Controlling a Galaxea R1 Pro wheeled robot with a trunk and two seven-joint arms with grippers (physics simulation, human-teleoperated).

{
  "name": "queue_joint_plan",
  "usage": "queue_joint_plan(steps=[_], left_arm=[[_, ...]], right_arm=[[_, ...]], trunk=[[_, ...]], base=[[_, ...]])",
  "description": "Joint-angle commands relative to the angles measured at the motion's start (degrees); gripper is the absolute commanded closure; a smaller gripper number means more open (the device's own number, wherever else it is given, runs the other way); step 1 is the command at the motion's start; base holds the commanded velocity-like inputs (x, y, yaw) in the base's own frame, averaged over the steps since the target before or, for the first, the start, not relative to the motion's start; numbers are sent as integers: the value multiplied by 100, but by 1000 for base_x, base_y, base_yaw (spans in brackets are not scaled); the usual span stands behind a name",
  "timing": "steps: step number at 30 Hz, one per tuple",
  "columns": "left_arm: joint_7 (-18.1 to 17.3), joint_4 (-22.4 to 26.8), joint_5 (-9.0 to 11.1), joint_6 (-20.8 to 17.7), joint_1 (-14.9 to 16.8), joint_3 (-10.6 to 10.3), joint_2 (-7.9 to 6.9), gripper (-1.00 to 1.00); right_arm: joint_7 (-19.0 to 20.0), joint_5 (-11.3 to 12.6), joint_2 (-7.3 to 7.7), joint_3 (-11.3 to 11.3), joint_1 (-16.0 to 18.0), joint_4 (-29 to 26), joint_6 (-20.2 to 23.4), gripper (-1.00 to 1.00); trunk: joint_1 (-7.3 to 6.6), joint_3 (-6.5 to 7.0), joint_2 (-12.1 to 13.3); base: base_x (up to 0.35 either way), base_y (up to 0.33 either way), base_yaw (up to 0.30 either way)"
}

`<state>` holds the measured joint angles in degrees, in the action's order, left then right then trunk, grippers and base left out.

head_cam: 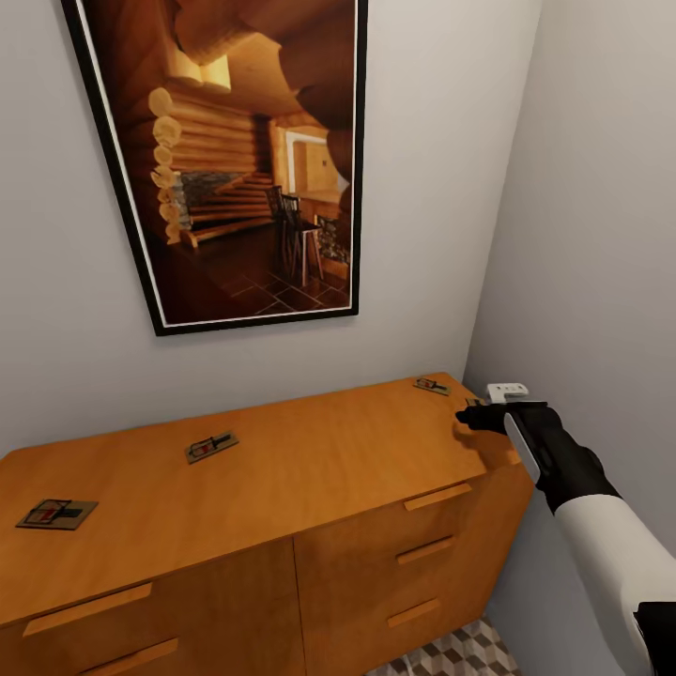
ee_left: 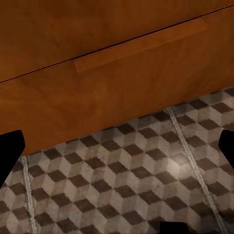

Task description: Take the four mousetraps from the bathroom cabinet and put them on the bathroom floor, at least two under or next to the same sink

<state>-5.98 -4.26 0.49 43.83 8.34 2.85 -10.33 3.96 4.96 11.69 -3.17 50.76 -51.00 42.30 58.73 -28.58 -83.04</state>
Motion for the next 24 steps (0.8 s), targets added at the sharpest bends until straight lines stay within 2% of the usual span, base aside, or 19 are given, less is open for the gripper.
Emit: queue_joint_plan(steps=[1,10,24], left_arm=[[-43,-22,7,29,10,31,-3,-100],[-43,-22,10,24,10,31,-3,-100],[-43,-22,12,20,10,31,0,-100]], right_arm=[[-13,47,7,-17,4,-6,24,-100],[14,41,8,-17,4,-2,24,-100],[17,40,9,-17,4,-5,16,-100]], trunk=[[0,-6,-4],[0,-6,-4],[0,-6,-4]], base=[[0,0,0],[9,0,0],[73,-20,0]])
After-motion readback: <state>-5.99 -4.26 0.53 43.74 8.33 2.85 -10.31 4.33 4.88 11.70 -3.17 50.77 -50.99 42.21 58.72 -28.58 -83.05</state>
